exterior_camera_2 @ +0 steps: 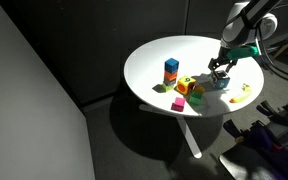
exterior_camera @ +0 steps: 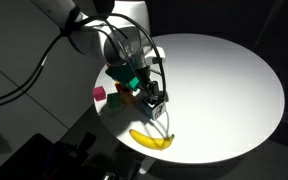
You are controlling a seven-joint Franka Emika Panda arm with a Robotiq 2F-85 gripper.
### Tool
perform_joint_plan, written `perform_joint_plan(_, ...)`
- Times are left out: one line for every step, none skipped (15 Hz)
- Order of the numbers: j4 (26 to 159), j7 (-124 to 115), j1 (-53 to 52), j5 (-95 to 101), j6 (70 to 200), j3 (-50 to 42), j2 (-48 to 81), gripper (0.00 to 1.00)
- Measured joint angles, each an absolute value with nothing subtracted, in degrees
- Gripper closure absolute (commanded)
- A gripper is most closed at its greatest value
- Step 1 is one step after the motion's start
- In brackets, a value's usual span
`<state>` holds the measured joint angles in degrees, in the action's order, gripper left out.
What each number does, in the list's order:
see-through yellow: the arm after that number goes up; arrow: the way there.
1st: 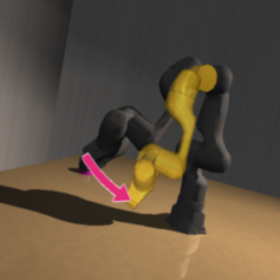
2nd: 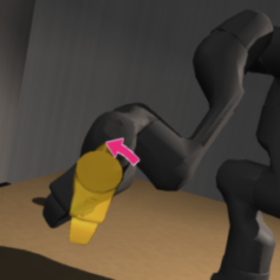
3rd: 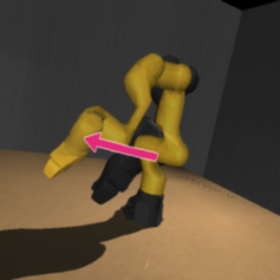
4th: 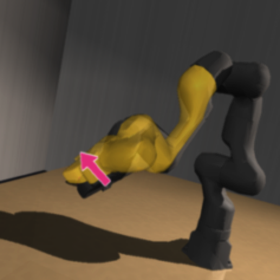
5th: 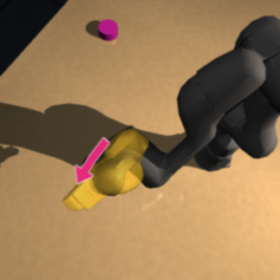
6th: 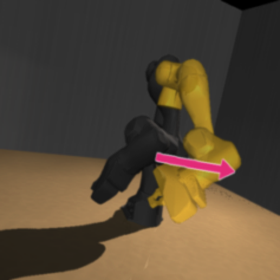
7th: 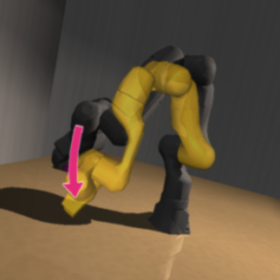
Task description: Place the 4 cube on the table
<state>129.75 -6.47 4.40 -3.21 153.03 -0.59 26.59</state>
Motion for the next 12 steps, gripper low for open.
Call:
perform_joint_plan(130.6,-6.43,4.31,-3.21,153.03,-0.23,25.38,0.0)
perform_joint_plan(131.5,-6.38,4.13,-3.21,153.03,0.07,24.13,0.0)
perform_joint_plan(132.44,-6.35,3.83,-3.21,153.03,0.31,22.82,0.0)
perform_joint_plan(133.38,-6.35,3.32,-3.21,153.03,0.37,21.51,0.0)
perform_joint_plan(134.37,-6.35,2.67,-3.17,152.95,0.34,20.19,0.0)
perform_joint_plan(135.34,-6.41,1.88,-2.94,152.72,0.25,18.82,0.0)
perform_joint_plan(136.27,-6.5,0.98,-2.54,152.28,0.11,17.45,0.0)
perform_joint_plan(137.16,-6.55,0.13,-2.09,151.51,0.07,16.05,0.0)
perform_joint_plan(137.88,-6.66,-0.64,-1.55,150.46,0.06,14.64,0.0)
perform_joint_plan(138.54,-6.69,-1.39,-1.16,149.19,0.07,13.22,0.0)
perform_joint_plan(139.03,-6.81,-2.07,-0.62,147.62,0.07,11.78,0.0)
perform_joint_plan(139.46,-6.96,-2.66,-0.16,145.95,0.13,10.32,0.0)
